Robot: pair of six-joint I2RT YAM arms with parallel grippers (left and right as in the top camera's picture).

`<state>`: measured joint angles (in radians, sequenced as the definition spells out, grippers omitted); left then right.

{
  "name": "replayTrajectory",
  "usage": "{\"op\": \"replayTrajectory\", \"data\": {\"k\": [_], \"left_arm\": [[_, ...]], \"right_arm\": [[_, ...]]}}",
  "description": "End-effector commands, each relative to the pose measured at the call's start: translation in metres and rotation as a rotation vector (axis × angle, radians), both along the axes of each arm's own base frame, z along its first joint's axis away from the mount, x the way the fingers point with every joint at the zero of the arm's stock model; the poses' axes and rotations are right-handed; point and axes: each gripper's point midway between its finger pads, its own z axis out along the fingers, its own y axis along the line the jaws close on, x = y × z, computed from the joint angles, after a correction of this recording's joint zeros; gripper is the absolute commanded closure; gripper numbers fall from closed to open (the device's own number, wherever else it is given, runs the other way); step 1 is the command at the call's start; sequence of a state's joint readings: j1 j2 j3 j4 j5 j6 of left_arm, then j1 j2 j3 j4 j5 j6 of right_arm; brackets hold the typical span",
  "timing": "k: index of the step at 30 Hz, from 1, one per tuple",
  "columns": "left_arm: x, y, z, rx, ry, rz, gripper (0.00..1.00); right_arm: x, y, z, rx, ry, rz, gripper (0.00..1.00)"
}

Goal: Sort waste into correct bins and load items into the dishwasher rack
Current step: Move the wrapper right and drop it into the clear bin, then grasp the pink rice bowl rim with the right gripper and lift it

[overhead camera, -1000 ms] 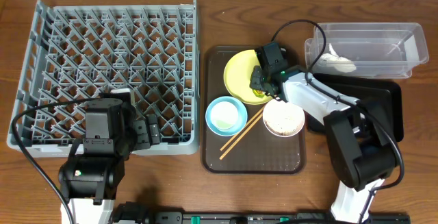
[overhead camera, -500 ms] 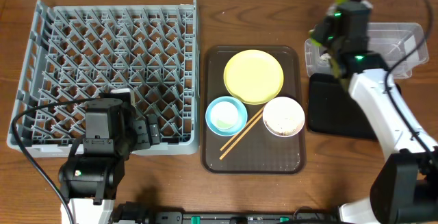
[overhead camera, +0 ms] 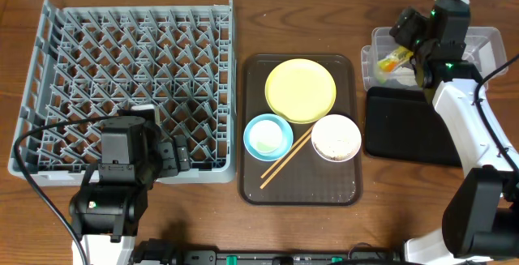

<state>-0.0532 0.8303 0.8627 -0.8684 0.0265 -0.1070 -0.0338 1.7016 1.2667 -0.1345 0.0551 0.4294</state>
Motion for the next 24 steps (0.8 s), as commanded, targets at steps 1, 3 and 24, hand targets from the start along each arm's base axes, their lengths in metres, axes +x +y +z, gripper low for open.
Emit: {"op": "replayTrajectory", "data": {"k": [1, 3, 24], "left_arm": [[0.002, 0.002, 0.009, 0.003, -0.023, 0.007, 0.07], [0.002, 0.002, 0.009, 0.003, -0.023, 0.007, 0.07], [0.002, 0.002, 0.009, 0.003, -0.022, 0.007, 0.07]], "right_arm": [[-0.006, 0.022, 0.001, -0.015, 0.021, 0.168, 0.30], [-0.017, 0.038, -0.003, 0.008, 0.061, 0.239, 0.34], [-0.205, 0.187, -0.074, -0.115, 0.645, 0.823, 0.48]]}}
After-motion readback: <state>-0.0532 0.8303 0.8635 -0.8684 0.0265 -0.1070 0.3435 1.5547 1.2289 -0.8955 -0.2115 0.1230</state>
